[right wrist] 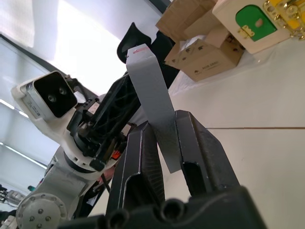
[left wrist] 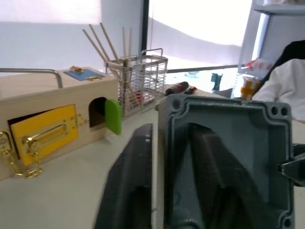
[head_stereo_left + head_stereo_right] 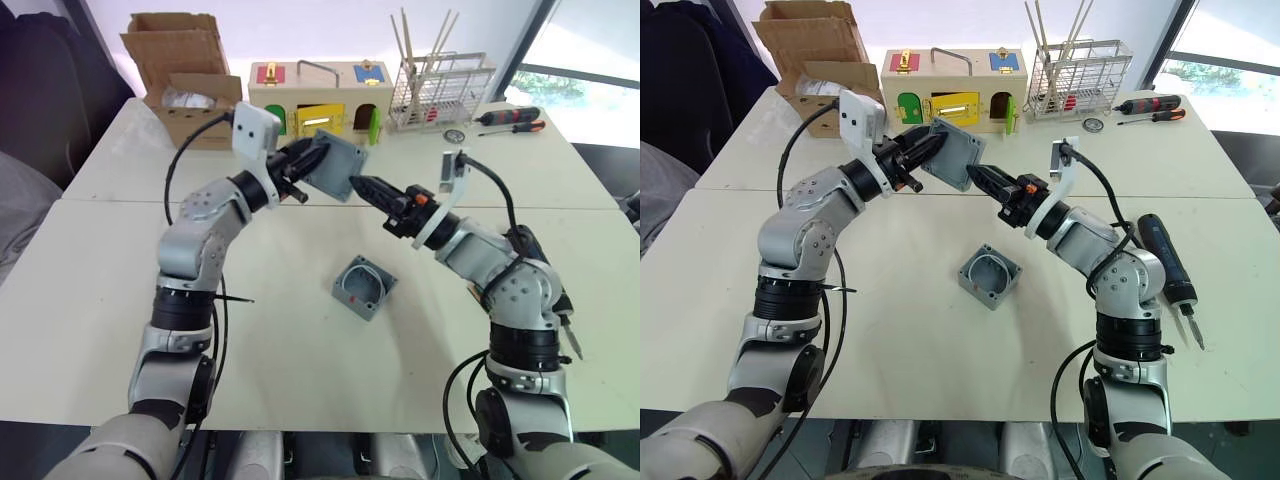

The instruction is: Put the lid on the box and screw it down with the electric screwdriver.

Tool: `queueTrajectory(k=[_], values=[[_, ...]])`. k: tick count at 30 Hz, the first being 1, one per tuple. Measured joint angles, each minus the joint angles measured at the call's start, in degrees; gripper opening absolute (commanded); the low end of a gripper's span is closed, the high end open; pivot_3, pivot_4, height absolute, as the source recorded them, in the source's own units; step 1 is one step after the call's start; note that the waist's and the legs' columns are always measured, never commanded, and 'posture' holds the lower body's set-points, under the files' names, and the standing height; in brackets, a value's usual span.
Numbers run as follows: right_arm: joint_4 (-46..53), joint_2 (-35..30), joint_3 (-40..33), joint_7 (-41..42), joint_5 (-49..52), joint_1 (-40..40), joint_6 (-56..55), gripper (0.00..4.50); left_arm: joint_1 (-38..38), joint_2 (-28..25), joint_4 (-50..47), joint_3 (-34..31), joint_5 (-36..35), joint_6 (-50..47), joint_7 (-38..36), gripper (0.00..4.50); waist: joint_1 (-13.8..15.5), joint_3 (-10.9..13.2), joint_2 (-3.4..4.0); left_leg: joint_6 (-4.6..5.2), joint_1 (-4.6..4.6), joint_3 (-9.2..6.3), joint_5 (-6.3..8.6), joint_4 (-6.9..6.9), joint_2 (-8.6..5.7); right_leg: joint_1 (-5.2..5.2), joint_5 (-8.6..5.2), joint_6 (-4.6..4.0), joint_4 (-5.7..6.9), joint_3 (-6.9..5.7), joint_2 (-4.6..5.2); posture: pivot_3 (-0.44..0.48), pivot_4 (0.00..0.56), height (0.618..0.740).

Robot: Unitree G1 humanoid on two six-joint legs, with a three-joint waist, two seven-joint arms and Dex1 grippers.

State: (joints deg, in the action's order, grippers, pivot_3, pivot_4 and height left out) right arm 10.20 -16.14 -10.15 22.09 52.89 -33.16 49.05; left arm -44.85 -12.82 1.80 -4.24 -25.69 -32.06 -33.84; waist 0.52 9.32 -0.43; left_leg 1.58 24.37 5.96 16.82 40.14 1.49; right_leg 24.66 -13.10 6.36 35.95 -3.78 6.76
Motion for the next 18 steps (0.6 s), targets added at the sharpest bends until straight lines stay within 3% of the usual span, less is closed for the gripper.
queueTrajectory(k=[3,10,15,18], values=[[1.5,-0.1,0.2,0.0,-0.1,0.6,-0.6,0.13,-0.4,-0.8,-1.0,-2.8,-4.1,-2.2,-0.6,4.47,-0.1,0.0,0.00,0.00,0.00,-0.01,0.00,0.00,0.03,0.01,0.00,0.00,0.00,0.00,0.00,0.000,0.150,0.728],[6.4,-6.6,3.9,1.8,-14.6,4.2,-13.1,0.13,-1.8,-6.9,-3.5,-11.3,-15.4,-10.5,-0.7,4.47,0.1,0.0,0.01,-0.01,0.00,-0.02,0.00,-0.01,-0.01,0.01,-0.01,0.02,-0.01,0.00,0.00,0.000,0.150,0.728],[14.8,-18.0,10.9,3.1,-38.3,13.5,-31.7,0.13,0.4,-9.8,-2.1,-13.4,-20.5,-15.7,-2.3,4.47,0.0,0.0,0.00,-0.07,-0.01,0.01,-0.03,-0.02,-0.10,0.00,-0.04,0.06,-0.06,0.01,0.01,0.000,0.150,0.728],[15.4,-22.0,12.7,3.7,-48.0,17.7,-41.6,0.13,1.4,-9.0,-1.7,-11.9,-21.2,-16.6,-3.3,3.68,0.2,0.0,-0.03,-0.16,-0.04,0.00,-0.08,-0.02,-0.13,-0.01,-0.05,0.06,-0.16,0.00,0.00,0.000,0.150,0.728]])
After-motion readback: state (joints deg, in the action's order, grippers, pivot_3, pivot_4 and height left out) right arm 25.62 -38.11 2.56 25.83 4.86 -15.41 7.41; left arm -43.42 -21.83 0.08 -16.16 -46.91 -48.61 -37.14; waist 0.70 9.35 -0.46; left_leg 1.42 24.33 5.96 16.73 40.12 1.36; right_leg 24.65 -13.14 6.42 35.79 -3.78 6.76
